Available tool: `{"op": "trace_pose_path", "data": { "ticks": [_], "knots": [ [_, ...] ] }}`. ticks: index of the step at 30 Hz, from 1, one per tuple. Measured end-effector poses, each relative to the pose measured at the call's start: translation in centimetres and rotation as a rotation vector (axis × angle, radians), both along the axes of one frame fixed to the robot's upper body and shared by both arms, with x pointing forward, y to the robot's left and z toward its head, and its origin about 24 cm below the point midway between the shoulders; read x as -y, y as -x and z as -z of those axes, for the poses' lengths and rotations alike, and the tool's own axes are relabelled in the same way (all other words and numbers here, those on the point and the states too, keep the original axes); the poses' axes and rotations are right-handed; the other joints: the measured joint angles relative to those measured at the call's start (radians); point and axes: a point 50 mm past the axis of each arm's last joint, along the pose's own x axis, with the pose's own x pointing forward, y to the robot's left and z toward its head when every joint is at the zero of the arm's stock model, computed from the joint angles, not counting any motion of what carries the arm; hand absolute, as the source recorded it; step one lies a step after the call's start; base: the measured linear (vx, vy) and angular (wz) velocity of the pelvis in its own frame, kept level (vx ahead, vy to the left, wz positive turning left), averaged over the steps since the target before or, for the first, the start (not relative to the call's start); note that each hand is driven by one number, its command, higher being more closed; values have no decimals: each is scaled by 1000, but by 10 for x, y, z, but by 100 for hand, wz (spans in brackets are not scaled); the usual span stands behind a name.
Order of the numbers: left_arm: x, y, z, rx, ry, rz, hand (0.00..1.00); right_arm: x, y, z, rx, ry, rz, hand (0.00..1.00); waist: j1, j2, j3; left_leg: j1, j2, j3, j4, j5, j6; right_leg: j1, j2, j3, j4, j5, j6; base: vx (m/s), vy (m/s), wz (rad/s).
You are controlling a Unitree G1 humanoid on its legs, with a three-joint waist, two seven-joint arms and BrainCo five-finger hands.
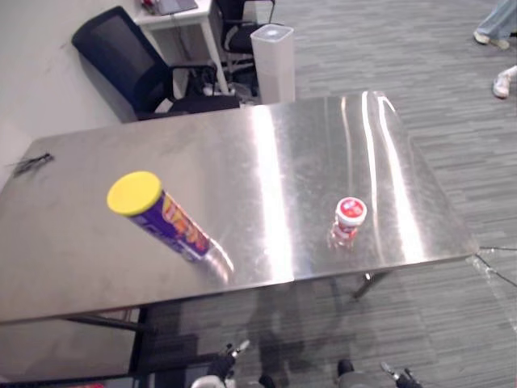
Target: Put the gum and the chips on the shelf.
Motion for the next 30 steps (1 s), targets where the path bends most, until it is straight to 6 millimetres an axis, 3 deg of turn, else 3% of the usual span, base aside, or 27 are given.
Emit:
{"op": "trace_pose_path", "data": {
  "ticks": [4,7,9,10,12,13,15,16,18,19,22,25,27,30],
  "knots": [
    [-1,1,0,-3,-11,20,0,16,9,-2,-3,25,141,0,0,-6,-10,-2,-3,3,-33,9,14,0,-2,-8,-51,29,-3,-103,-4,-10],
    [-4,6,1,-14,-11,7,0,53,22,-13,8,104,289,0,-5,-12,-25,-1,-11,4,-49,21,24,-5,-7,-16,-68,34,4,-133,-24,-3],
    [-6,15,2,-31,-12,-14,0,93,24,-31,51,225,394,0,-6,-7,-50,-1,-23,5,-89,46,27,-20,-14,-20,-80,35,6,-89,-5,3],
    [-6,16,3,-32,-12,-15,0,103,23,-38,70,259,412,0,-7,-5,-53,0,-26,5,-97,50,27,-20,-15,-20,-84,34,4,-78,9,2],
    [-9,19,3,-36,-15,-35,0,136,-1,-69,199,398,431,0,-7,-2,-56,-1,-31,7,-119,63,23,-34,-18,-21,-87,40,2,-59,6,-5],
    [-10,20,3,-36,-15,-45,0,142,-13,-80,254,435,420,0,-8,-2,-56,-3,-31,10,-122,64,22,-39,-18,-22,-87,41,2,-39,-8,-13],
    [-12,22,2,-28,-15,-71,0,157,-49,-125,452,581,389,0,-8,-6,-59,-5,-29,22,-132,66,20,-53,-16,-21,-87,45,2,-18,-25,-15],
    [-12,22,2,-16,-17,-76,0,162,-71,-163,590,696,374,0,-10,-8,-60,-6,-28,25,-135,66,19,-56,-15,-21,-89,46,3,20,-31,-7],
    [-13,22,1,-8,-18,-77,0,162,-84,-189,688,780,358,0,-9,-11,-62,-7,-27,25,-135,67,20,-56,-14,-22,-89,53,9,53,-23,-2],
    [-13,22,1,-5,-18,-79,0,159,-95,-214,764,865,318,0,-8,-13,-65,-8,-26,25,-135,68,22,-56,-13,-23,-92,58,10,97,-24,2],
    [-12,20,0,2,-18,-78,0,136,-119,-269,947,1039,180,0,-11,-15,-79,-21,-23,11,-134,66,20,-57,-11,-47,-96,62,15,114,-32,8],
    [-12,20,0,4,-18,-78,0,104,-134,-296,1094,1104,11,0,-16,-32,-91,-20,-19,1,-131,65,18,-51,-10,-72,-88,62,15,84,-28,13],
    [-12,17,-1,18,-16,-75,0,87,-141,-304,1154,1116,-91,0,-15,-40,-96,-20,-20,0,-123,63,19,-47,-14,-78,-85,66,21,44,-3,6],
    [-12,15,-2,32,-14,-72,0,71,-148,-298,1175,1065,-237,0,-2,-44,-101,-18,-25,-1,-89,40,27,-31,-24,-82,-85,67,21,11,5,1]
  ]
}}
